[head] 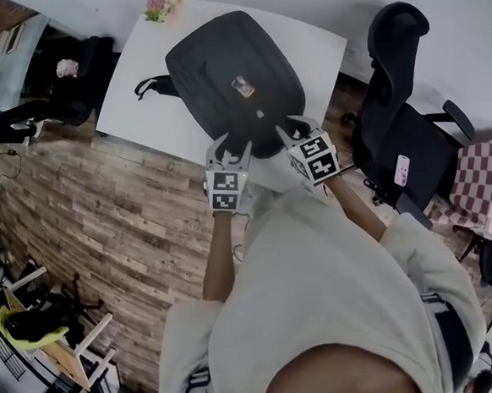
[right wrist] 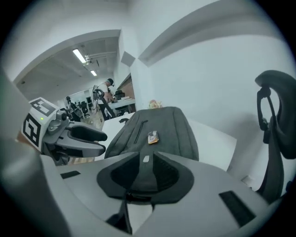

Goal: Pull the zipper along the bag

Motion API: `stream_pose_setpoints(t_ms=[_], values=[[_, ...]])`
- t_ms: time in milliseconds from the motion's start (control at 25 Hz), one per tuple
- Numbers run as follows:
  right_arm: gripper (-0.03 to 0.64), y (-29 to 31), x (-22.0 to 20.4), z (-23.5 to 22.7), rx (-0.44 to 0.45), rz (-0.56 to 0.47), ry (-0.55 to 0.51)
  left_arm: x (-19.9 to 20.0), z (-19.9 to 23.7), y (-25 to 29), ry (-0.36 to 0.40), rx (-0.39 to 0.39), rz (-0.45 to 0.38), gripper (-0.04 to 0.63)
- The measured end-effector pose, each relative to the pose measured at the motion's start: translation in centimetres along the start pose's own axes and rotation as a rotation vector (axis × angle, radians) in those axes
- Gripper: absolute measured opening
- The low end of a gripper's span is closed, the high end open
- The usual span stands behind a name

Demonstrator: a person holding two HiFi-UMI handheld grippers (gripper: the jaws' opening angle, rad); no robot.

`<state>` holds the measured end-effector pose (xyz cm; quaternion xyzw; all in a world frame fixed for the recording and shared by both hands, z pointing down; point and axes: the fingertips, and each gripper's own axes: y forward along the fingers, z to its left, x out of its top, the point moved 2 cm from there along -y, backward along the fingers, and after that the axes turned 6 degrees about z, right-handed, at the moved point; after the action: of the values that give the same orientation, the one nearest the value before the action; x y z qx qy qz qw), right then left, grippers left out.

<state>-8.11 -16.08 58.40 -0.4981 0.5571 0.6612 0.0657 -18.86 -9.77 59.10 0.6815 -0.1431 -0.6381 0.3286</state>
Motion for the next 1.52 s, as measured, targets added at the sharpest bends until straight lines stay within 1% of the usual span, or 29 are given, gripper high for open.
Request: stream_pose_setpoints(t_ms=[40,80,120,240,320,480,680,800,1200,1520], values=[[0.099,-0.3,0.8,-0.6,-0.014,-0.023,0.006,0.9,0.1,-0.3,-0.023,-0.004,-0.03,0.201],[0.082,-0.5,1.6,-1.1,-0.028,-0.047,0.01,1.7,0.4,-0.6,-0.036,0.002,-0.059,0.179],[0.071,-0.7,2.4,-1.6,-0.04,-0.073,0.013,2.5,0.8,-0.8,-0.042,0.016,-0.089,0.144],[0.041,-1.6,5.5,-2.8,-0.071,-0.151,0.009,4.5,2.6,-1.7,-0.05,0.073,-0.167,0.071],[0.021,-2.5,7.0,-3.1,-0.086,-0.186,-0.005,5.8,3.3,-2.7,-0.043,0.107,-0.206,0.037],[0.014,-3.9,9.6,-3.2,-0.095,-0.247,-0.044,8.5,4.0,-4.5,-0.05,0.14,-0.281,0.026],[0.012,-5.6,12.0,-3.2,-0.118,-0.324,-0.08,10.2,4.4,-5.8,-0.04,0.17,-0.327,0.026],[0.012,-6.0,13.1,-3.1,-0.124,-0.351,-0.099,11.0,4.8,-6.2,-0.035,0.187,-0.349,0.026],[0.012,-6.4,13.5,-2.7,-0.123,-0.359,-0.108,12.0,5.5,-6.8,-0.037,0.204,-0.369,0.026],[0.012,-5.9,13.0,-2.7,-0.112,-0.348,-0.104,11.5,5.3,-5.9,-0.046,0.201,-0.356,0.026]])
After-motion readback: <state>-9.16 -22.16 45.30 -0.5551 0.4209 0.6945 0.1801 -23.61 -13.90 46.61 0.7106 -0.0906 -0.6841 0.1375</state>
